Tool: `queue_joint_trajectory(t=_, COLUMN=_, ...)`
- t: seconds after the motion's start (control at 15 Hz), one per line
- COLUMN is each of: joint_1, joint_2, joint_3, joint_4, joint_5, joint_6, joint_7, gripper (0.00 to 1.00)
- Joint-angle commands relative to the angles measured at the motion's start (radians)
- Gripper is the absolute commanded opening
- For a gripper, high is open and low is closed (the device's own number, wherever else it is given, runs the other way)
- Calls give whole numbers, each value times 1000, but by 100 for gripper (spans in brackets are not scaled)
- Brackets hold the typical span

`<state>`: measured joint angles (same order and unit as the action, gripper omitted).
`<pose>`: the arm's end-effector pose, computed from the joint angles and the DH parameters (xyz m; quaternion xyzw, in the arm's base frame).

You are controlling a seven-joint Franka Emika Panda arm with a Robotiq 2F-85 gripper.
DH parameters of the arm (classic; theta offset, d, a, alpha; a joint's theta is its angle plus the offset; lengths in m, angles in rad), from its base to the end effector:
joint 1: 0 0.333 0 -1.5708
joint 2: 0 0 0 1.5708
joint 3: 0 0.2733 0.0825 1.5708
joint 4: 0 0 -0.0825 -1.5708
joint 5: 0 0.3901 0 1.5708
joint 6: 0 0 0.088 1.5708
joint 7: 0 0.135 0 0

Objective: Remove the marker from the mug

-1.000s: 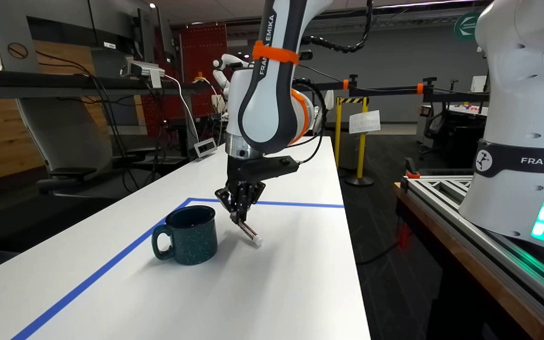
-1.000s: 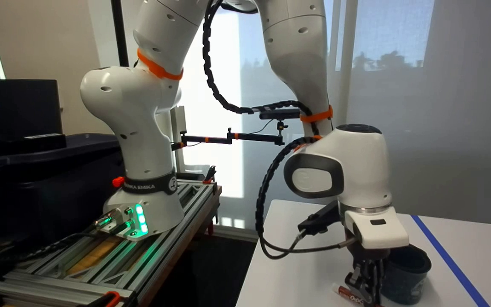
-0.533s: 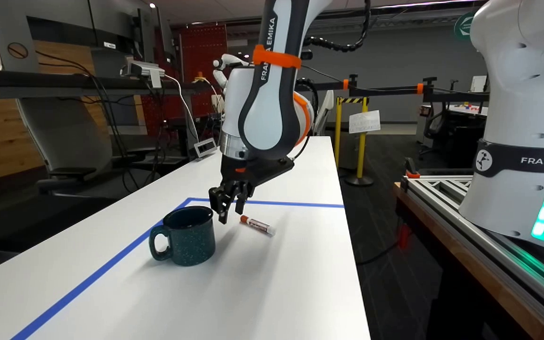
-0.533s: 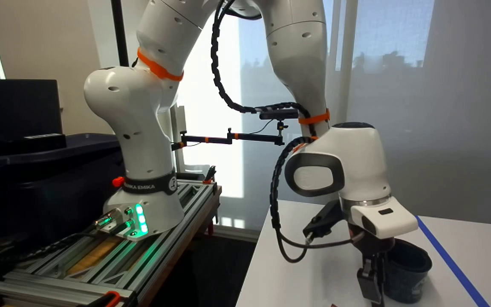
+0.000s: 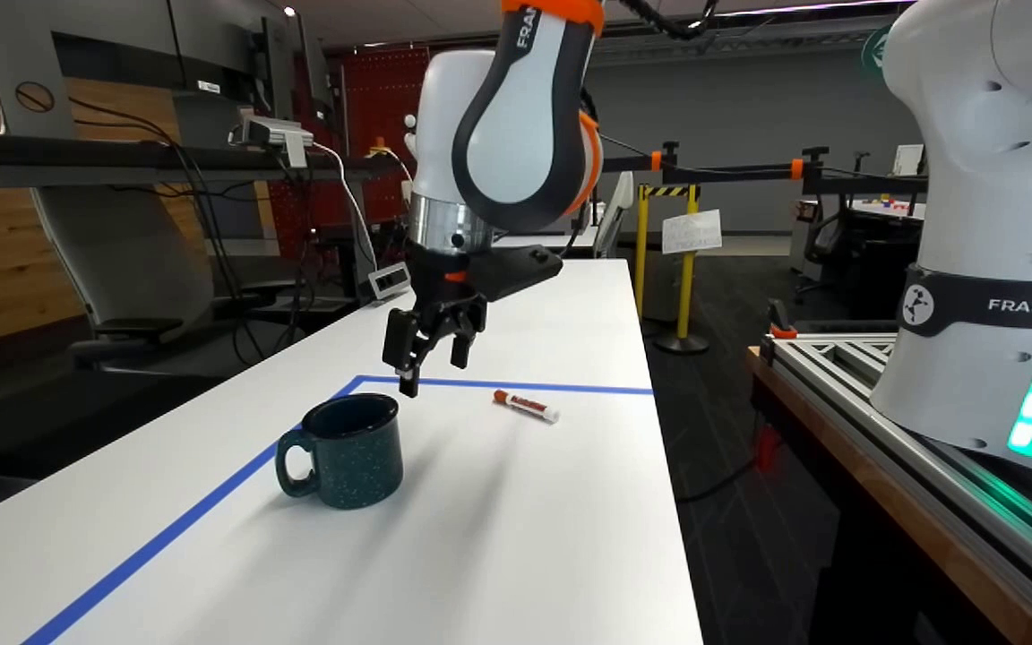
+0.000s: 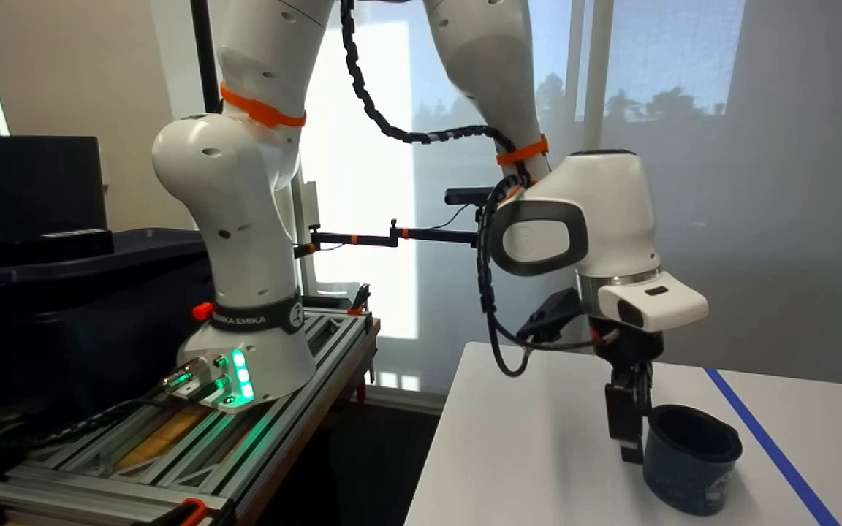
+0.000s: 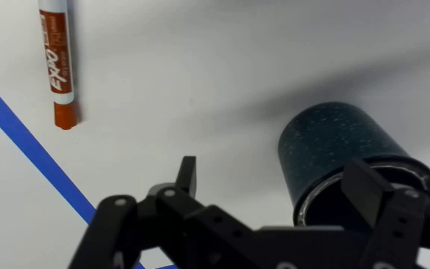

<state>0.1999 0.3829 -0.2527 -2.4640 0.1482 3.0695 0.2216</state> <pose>0.4868 -0.0505 0.1014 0.9733 -0.1934 0.1220 0.0212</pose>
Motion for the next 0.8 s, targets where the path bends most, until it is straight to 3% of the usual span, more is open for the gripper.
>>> queue_joint_trajectory(t=0.0, joint_1=44, joint_2=-170, joint_3=-38, joint_4=-67, joint_5=-88, joint_6=-151, joint_7=37, gripper=100)
queue_joint_trajectory(t=0.4, joint_1=-48, joint_2=-295, joint_3=62, joint_4=-51, joint_5=-204, joint_6=-344, joint_7=57, gripper=100)
queue_joint_trajectory(t=0.73, joint_1=-106, joint_2=-351, joint_3=137, joint_4=-49, joint_5=-271, joint_6=-404, joint_7=19, gripper=100)
